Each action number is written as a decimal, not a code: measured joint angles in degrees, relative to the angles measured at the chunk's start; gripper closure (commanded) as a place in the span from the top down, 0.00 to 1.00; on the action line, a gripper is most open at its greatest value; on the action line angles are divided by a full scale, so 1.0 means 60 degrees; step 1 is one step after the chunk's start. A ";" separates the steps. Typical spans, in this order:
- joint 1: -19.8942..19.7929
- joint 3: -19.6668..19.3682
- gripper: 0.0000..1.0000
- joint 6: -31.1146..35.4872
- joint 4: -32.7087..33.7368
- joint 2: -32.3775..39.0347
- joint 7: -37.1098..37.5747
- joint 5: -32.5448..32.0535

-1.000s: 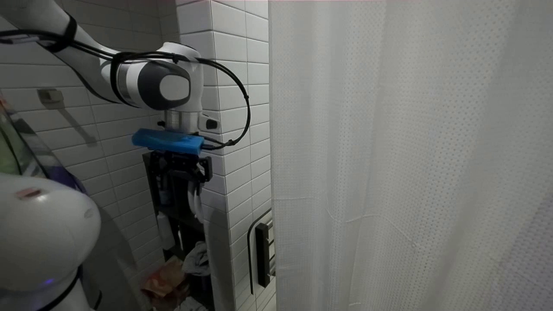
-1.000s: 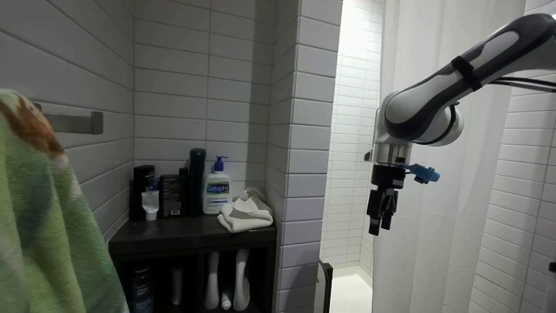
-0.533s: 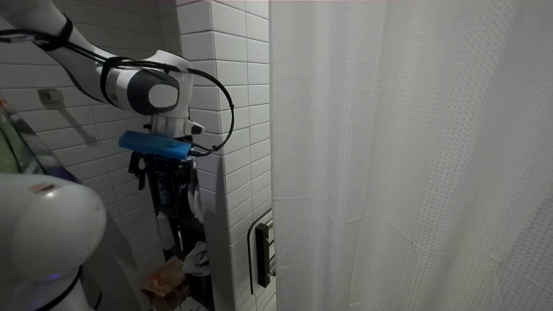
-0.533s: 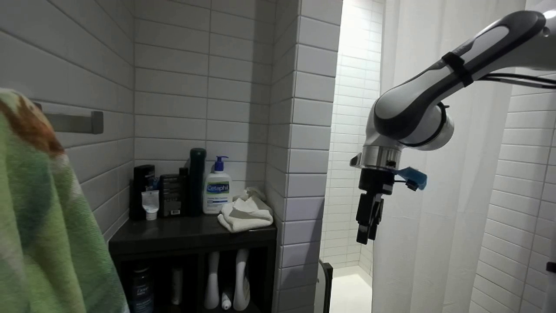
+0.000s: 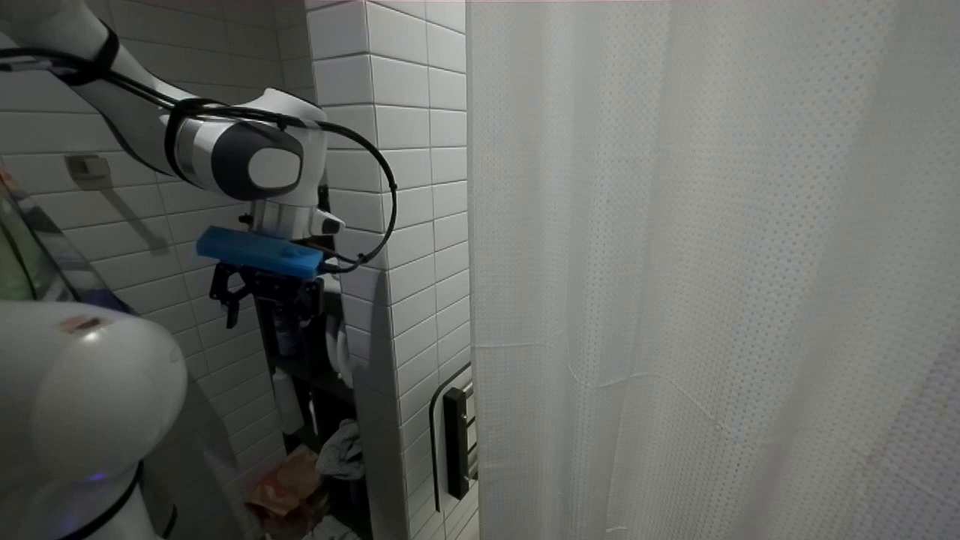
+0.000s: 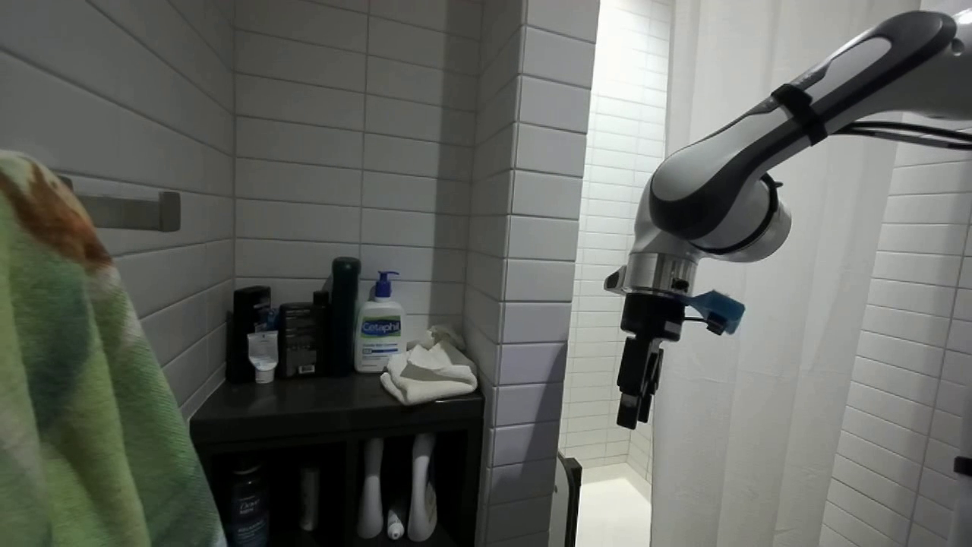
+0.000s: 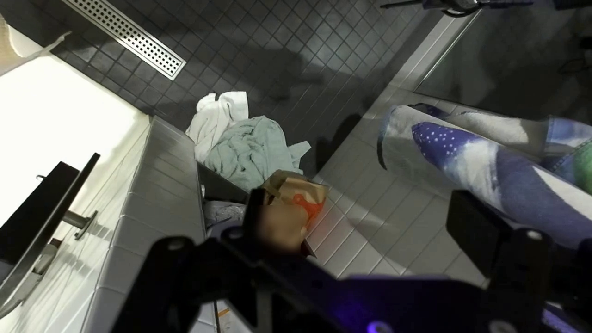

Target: Move the first right bottle from the second shelf to the top shelf

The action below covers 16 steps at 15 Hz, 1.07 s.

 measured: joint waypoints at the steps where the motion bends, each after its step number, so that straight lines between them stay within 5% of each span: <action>1: 0.0033 0.0013 1.00 0.0000 0.0006 0.0000 -0.0006 0.0020; 10: 0.0576 0.0423 1.00 0.0129 0.0108 0.0007 -0.0939 0.0036; 16: 0.0640 0.1819 1.00 0.1612 0.0258 0.0000 -0.0025 -0.1442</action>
